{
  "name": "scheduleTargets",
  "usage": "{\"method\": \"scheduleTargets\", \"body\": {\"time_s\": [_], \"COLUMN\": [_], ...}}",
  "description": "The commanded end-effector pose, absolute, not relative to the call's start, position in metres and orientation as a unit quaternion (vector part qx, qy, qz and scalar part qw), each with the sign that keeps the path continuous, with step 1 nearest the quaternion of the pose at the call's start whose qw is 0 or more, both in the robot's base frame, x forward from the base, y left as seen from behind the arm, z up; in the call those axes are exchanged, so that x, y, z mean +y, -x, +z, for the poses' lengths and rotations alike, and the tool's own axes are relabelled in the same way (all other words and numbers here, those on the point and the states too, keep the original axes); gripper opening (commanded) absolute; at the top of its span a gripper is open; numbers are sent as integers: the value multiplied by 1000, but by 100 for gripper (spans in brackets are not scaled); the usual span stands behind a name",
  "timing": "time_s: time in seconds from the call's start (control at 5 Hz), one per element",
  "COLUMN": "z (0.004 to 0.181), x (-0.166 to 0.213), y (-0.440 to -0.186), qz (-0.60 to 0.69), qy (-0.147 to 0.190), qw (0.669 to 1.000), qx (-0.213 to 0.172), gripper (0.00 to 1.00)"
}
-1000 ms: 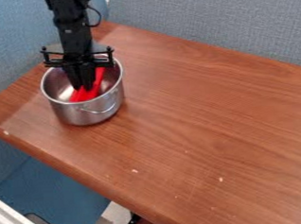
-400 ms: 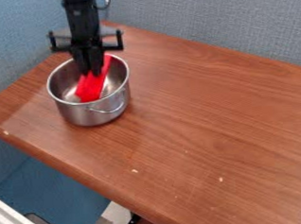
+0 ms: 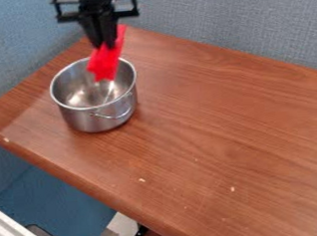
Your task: Move the red object from the metal pot to the table
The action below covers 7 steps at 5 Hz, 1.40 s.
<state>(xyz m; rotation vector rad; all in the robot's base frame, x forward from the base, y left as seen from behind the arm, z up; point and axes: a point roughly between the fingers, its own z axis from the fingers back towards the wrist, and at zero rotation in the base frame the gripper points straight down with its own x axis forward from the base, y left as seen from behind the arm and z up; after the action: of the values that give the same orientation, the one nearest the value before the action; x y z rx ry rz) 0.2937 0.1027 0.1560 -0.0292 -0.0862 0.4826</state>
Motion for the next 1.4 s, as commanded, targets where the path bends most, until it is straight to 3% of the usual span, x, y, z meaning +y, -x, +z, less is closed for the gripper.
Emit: {"method": "scheduleTargets", "body": {"time_s": [0.0, 0.2, 0.4, 0.6, 0.8, 1.2], "z": [197, 204, 201, 195, 176, 157], "x": [65, 28, -2, -2, 11, -3], "y": [-303, -318, -312, -291, -273, -237], "qz": [235, 202, 158, 117, 78, 22], "qy": [25, 43, 45, 38, 15, -1], "qw": [966, 972, 981, 988, 993, 997], "qx": [-104, -111, -104, -98, -85, -77], "gripper": [0, 0, 0, 0, 0, 0]}}
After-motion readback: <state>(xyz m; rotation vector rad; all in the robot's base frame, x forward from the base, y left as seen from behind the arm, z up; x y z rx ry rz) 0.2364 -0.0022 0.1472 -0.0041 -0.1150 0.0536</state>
